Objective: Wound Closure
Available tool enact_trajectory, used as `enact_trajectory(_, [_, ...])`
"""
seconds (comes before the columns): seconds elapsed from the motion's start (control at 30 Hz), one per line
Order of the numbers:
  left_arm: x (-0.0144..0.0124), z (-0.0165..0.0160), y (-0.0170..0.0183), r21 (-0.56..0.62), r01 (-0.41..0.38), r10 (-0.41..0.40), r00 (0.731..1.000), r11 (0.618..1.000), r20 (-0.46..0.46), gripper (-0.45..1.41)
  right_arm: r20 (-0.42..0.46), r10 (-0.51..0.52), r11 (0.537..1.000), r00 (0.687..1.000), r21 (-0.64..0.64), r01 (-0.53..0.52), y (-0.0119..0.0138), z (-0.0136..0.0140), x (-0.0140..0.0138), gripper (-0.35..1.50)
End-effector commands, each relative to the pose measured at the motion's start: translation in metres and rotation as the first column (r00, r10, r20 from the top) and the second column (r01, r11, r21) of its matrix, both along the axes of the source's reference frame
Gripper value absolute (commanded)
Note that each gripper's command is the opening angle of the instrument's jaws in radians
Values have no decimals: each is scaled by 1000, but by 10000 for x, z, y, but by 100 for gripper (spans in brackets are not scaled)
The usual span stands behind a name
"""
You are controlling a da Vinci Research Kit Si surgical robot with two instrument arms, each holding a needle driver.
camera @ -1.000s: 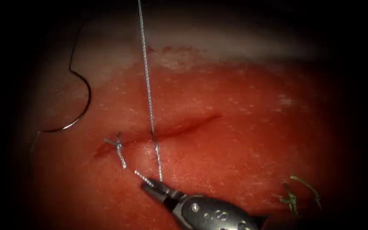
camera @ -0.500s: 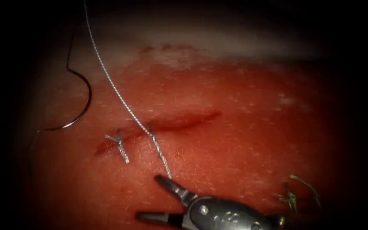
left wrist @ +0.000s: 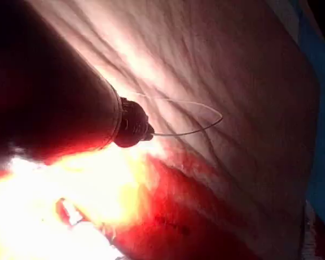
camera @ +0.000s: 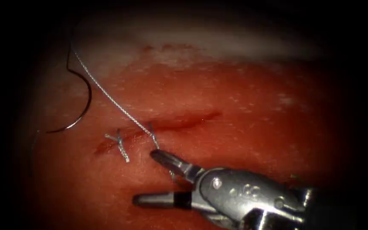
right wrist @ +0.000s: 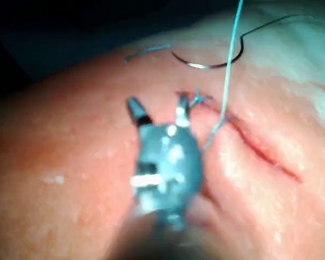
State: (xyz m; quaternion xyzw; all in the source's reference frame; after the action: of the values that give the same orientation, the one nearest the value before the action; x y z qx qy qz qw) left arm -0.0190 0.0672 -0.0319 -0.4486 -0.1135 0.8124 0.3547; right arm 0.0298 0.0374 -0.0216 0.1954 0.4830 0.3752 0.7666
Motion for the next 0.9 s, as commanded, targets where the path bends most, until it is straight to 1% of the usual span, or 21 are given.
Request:
enact_trajectory(0.03, [-4, -7, -11, 5, 26, -27, 999, 1000, 44, -35, -34, -38, 999, 999, 15, 39, 0, -21, 2, 147])
enact_trajectory(0.1, [-5, -18, -24, 10, 41, -42, 997, 999, 69, -35, -54, -51, 998, 997, 26, 53, 7, -38, 0, 147])
enact_trajectory(0.13, [-6, -22, -30, 13, 42, -42, 996, 999, 79, -35, -72, -56, 998, 996, 32, 58, 14, -49, -1, 143])
enact_trajectory(0.2, [-8, -30, -45, 27, 56, -59, 992, 998, 112, -35, -90, -59, 997, 994, 41, 63, 22, -62, -3, 133])
enact_trajectory(0.23, [-10, -32, -52, 33, 59, -63, 991, 998, 122, -35, -99, -63, 997, 993, 44, 68, 31, -69, -2, 131])
enact_trajectory(0.3, [-15, -36, -68, 54, 66, -73, 986, 996, 148, -35, -105, -67, 996, 992, 44, 72, 41, -71, 0, 128])
enact_trajectory(0.33, [-19, -39, -80, 63, 63, -73, 984, 996, 161, -35, -101, -73, 996, 992, 42, 78, 49, -64, 4, 118])
enact_trajectory(0.37, [-21, -40, -88, 75, 62, -74, 983, 995, 169, -35, -93, -77, 996, 993, 42, 81, 52, -59, 7, 105])
enact_trajectory(0.4, [-23, -41, -93, 82, 63, -76, 981, 995, 176, -35, -87, -92, 995, 992, 32, 95, 54, -53, 10, 76])
enact_trajectory(0.43, [-24, -42, -99, 88, 66, -81, 979, 994, 184, -35, -81, -100, 994, 992, 24, 102, 55, -43, 13, 39])
enact_trajectory(0.47, [-25, -43, -104, 95, 67, -84, 978, 993, 191, -35, -84, -108, 994, 991, 13, 109, 54, -34, 16, -11])
enact_trajectory(0.5, [-27, -43, -116, 108, 67, -88, 976, 992, 201, -35, -85, -119, 993, 989, 0, 120, 53, -12, 25, -35])
enact_trajectory(0.57, [-28, -43, -127, 123, 70, -94, 974, 990, 205, -35, -75, -129, 992, 989, -9, 129, 53, 7, 36, -35])
enact_trajectory(0.6, [-30, -43, -141, 136, 85, -114, 969, 987, 219, -35, -68, -132, 991, 989, -23, 131, 50, 28, 52, -35])
enact_trajectory(0.67, [-32, -42, -151, 142, 96, -127, 965, 985, 228, -35, -64, -128, 991, 990, -37, 126, 48, 48, 71, -35])
enact_trajectory(0.83, [-37, -37, -174, 140, 127, -158, 958, 982, 239, -35, -54, -117, 992, 992, -61, 113, 47, 82, 121, -35])
enact_trajectory(0.87, [-39, -36, -178, 146, 136, -168, 956, 980, 241, -35, -53, -116, 991, 992, -66, 112, 46, 89, 134, -35])
enact_trajectory(0.9, [-41, -33, -186, 149, 152, -186, 950, 977, 251, -35, -52, -118, 991, 992, -75, 114, 45, 100, 152, -35])
